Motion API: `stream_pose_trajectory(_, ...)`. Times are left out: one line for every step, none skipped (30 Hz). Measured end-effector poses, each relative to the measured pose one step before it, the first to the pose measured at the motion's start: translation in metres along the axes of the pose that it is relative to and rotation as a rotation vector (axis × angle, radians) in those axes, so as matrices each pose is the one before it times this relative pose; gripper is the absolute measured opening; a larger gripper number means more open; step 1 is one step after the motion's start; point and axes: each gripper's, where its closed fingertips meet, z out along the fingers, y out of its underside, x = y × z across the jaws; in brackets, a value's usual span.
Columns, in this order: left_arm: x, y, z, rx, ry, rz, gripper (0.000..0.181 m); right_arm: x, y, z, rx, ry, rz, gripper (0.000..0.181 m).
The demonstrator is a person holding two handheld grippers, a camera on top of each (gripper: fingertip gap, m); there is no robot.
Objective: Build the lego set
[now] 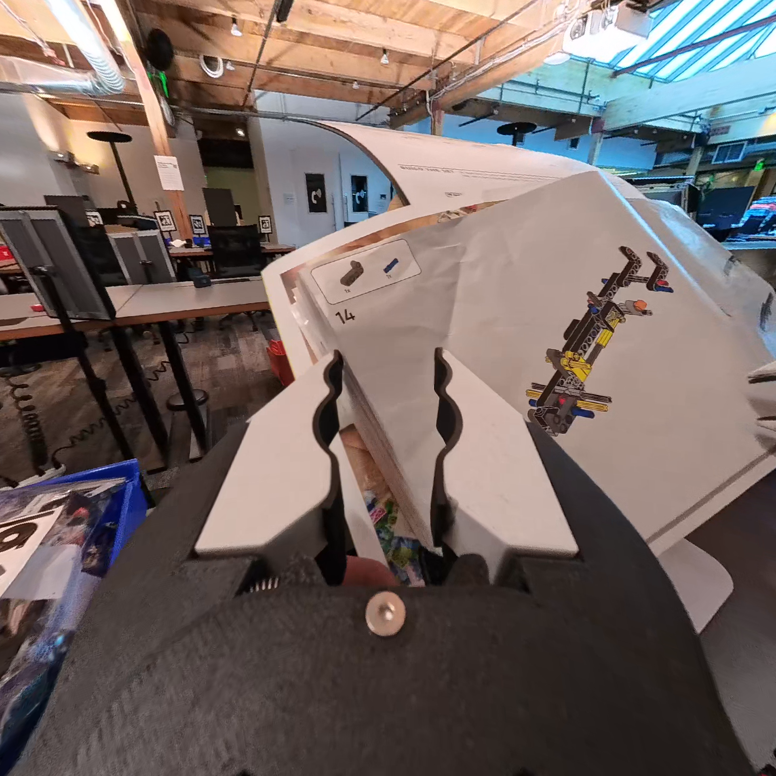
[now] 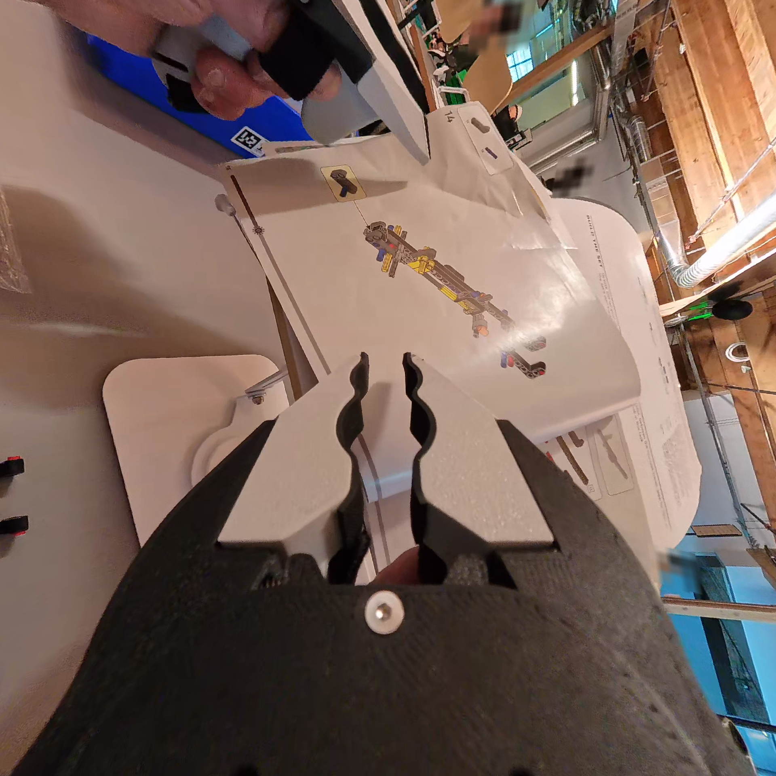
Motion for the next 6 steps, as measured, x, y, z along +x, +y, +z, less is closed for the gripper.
stream_pose_trajectory(0.00188,0.00003,0.00088,0.0003,0.0067,0.0003,0.04,-0.00049,0.00051,0.00063,-0.0008,-0.0015,0.0022,0.014)
stream_pose_trajectory(0.00188,-0.00029,0.00048,0.0016,0.0079,-0.0008,0.038,-0.00052,0.00071,0.00052,-0.0014,-0.0009,0.0009,0.013)
stream_pose_trajectory(0.00092,-0.00149,-0.00036,0.0078,0.0034,-0.0014,0.037,-0.00045,0.00059,0.00052,-0.0014,-0.0001,0.0005,0.013)
stream_pose_trajectory(-0.00004,-0.00249,-0.00093,0.012,-0.0036,0.0044,0.036,-0.00042,0.00066,0.00045,-0.0009,-0.0004,0.002,0.013)
stream_pose_trajectory(0.00029,-0.00245,-0.00105,0.01,-0.0025,0.0094,0.034,-0.00066,0.00065,0.00042,-0.0008,-0.0011,0.0022,0.012)
stream_pose_trajectory(0.00093,-0.0018,-0.00094,0.0054,0.0003,0.0141,0.032,-0.00073,0.00085,0.00053,-0.0007,-0.0018,0.0022,0.012)
